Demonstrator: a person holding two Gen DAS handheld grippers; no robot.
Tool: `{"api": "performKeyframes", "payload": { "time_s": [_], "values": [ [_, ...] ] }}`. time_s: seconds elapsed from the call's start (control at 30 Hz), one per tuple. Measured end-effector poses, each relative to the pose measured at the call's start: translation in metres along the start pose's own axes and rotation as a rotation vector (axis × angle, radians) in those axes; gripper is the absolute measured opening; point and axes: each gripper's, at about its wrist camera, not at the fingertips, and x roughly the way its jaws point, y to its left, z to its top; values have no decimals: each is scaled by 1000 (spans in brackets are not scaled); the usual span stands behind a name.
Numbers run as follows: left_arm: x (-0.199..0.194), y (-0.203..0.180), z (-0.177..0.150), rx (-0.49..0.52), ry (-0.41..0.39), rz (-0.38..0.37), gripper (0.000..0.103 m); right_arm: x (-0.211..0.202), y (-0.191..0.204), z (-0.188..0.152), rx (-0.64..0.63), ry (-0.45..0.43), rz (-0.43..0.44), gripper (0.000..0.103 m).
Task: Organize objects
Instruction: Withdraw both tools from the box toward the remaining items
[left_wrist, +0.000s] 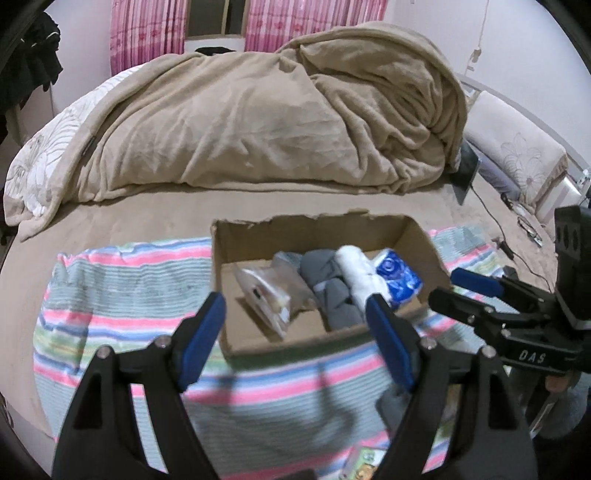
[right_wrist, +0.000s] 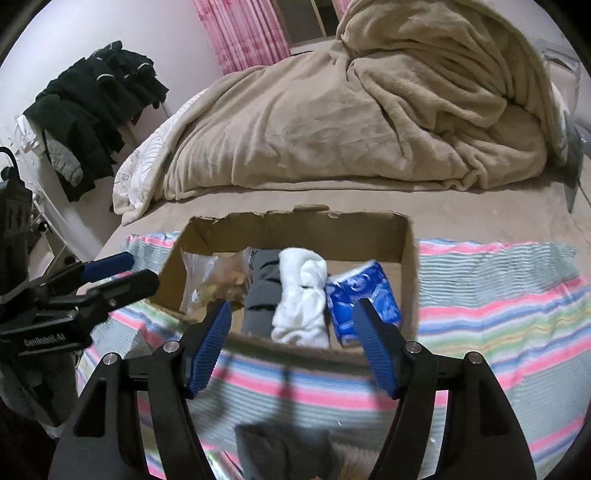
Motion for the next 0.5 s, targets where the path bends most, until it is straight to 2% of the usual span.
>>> {"api": "performKeyframes", "payload": {
  "time_s": [0.5],
  "values": [
    [-27,-20,-38,-39,17,-8,80,-56,-18,-36,-6,9,-49,72]
  ]
}}
